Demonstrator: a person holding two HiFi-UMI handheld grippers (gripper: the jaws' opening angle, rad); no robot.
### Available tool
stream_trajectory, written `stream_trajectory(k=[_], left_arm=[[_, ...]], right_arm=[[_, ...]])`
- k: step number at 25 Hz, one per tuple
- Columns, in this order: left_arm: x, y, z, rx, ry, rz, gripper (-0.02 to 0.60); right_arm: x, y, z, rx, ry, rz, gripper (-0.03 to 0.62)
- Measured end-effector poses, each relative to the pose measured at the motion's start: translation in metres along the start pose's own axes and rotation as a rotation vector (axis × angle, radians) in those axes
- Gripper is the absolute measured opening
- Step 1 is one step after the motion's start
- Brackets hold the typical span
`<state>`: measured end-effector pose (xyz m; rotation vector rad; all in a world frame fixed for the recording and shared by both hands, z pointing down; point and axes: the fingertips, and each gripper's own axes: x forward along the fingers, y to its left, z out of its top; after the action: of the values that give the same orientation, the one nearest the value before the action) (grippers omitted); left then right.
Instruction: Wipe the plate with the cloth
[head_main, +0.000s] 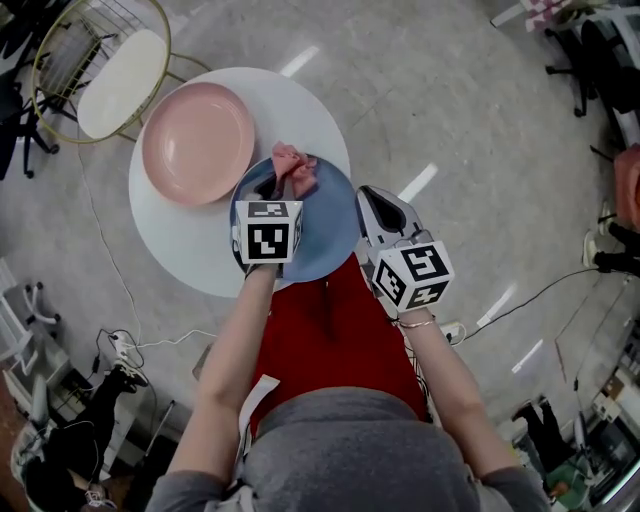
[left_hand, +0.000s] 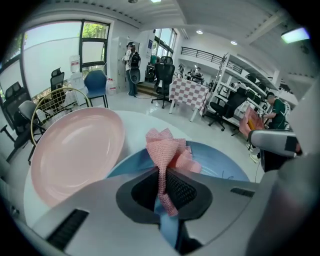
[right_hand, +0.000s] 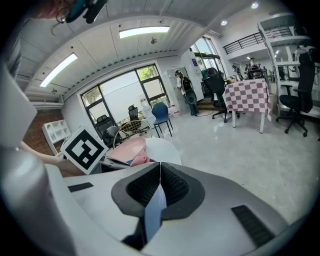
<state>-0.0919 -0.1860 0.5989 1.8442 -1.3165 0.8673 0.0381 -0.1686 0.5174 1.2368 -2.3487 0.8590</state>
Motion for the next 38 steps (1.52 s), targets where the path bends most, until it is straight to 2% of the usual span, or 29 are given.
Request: stream_trajectory(k=[18,27,33,35,38], left_arm=[[-0.044,0.061,-0.039,-0.126,0.047,0.21,0.034],[-0.077,0.077,-0.06,-0.173,0.023,0.251,0.034],[-0.101,0.069,-0.055,-0.156,-0.029,0.217,0.034],[-0.101,0.058,-0.048,-0.134,-0.048,0.183,0.034],[-0.09,0.027,-0.034,-0.108,-0.078,0.089,0.034]], right_arm=[[0.02,0.04,0.008,-0.091,0.03,0.112,0.029],[0.023,0.061,0.008,-0.123,0.023,0.143,0.029],[0.011,0.06,0.01,-0.117,-0.007,0.106,0.029],[0.005,0.055,0.009,-0.102,-0.019,0.083,0.029],[-0.007,0.042,0.007,-0.075,-0.036,0.044,0.029]])
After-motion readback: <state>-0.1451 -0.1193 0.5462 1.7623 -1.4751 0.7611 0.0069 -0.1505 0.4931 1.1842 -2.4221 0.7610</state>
